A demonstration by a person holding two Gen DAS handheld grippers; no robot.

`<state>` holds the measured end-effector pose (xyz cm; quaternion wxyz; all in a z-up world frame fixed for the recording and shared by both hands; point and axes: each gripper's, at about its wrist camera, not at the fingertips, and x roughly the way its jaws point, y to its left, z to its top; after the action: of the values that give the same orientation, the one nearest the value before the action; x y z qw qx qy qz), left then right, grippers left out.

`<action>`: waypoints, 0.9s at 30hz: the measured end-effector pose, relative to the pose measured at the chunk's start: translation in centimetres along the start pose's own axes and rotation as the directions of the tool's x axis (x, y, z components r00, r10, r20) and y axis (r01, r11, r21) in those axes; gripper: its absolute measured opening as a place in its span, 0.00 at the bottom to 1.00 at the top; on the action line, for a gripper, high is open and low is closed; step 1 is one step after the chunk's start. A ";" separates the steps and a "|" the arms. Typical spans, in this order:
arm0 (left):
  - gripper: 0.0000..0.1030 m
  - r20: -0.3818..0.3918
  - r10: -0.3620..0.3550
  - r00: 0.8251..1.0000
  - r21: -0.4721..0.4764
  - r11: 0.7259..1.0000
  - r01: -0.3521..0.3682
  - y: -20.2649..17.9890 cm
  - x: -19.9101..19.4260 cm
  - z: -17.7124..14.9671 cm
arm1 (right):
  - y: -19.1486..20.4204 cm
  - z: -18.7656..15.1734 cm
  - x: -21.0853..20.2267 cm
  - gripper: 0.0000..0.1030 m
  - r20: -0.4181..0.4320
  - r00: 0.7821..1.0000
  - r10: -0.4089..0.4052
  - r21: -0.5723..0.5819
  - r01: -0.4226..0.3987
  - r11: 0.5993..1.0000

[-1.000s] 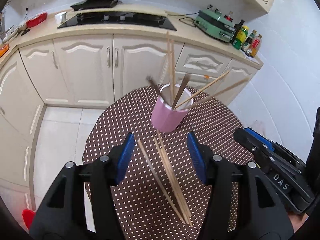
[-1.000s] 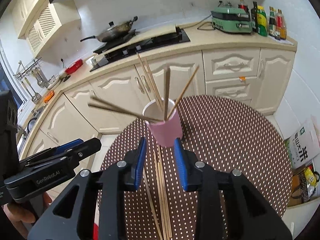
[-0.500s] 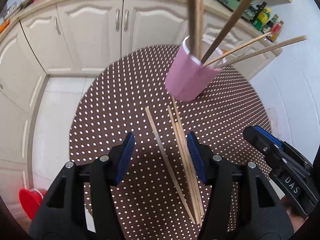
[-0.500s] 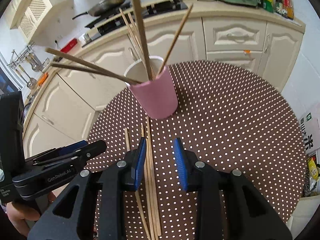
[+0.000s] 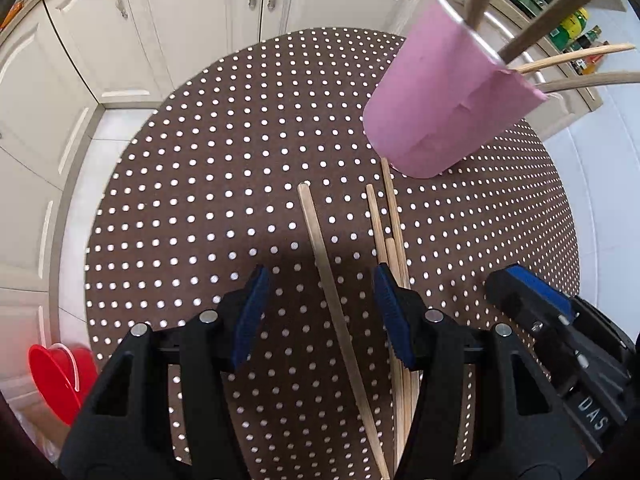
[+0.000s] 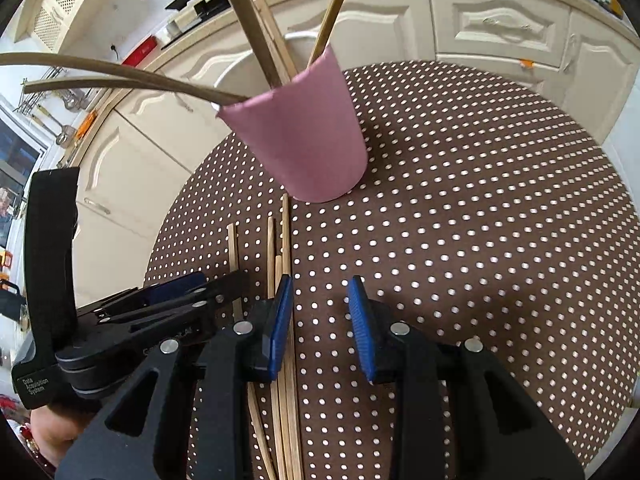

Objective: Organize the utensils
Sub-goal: 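Move both open tools back down to the stick pile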

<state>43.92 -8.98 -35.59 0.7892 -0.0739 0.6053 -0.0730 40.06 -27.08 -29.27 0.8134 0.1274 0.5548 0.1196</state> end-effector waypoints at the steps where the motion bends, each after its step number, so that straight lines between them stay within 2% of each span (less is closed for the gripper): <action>1: 0.45 -0.009 0.016 1.000 0.004 1.000 -0.016 0.0 0.3 0.1 | 0.1 0.1 0.3 0.26 -0.009 1.000 0.006 0.000 -0.006 1.000; 3: 0.42 0.003 0.036 0.999 0.026 0.999 -0.036 -0.2 0.6 0.3 | 0.3 0.3 1.0 0.26 -0.030 0.999 0.016 -0.004 -0.016 1.000; 5: 0.33 0.010 0.067 0.998 0.055 0.996 -0.068 -0.4 0.7 0.3 | 0.5 0.8 1.7 0.26 -0.047 0.999 0.022 -0.010 -0.022 1.000; 6: 0.32 0.011 0.071 0.997 0.058 0.996 -0.071 -0.3 0.7 0.2 | 0.6 0.9 2.0 0.26 -0.057 0.998 0.028 -0.011 -0.029 1.000; 13: 0.13 0.008 0.039 0.999 0.030 0.999 -0.039 1.3 0.5 0.3 | 1.4 1.7 3.8 0.26 -0.118 0.993 0.026 -0.039 -0.031 0.999; 18: 0.11 0.002 0.005 1.000 0.022 1.000 -0.005 1.9 0.3 0.6 | 2.3 2.2 4.8 0.26 -0.147 0.989 -0.011 -0.078 -0.001 0.997; 21: 0.10 -0.002 -0.020 1.000 0.016 1.000 0.020 2.0 0.0 0.1 | 3.0 2.8 5.4 0.22 -0.150 0.988 -0.047 -0.112 0.031 0.993; 27: 0.08 -0.005 -0.043 0.999 0.036 0.998 0.043 1.0 -0.1 -0.4 | 4.5 3.5 6.4 0.22 -0.167 0.981 -0.102 -0.177 0.072 0.982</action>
<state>43.57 -7.97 -35.84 0.7872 -0.0728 0.6040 -0.1011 45.38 -20.93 -32.10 0.7739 0.0220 0.6168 0.1417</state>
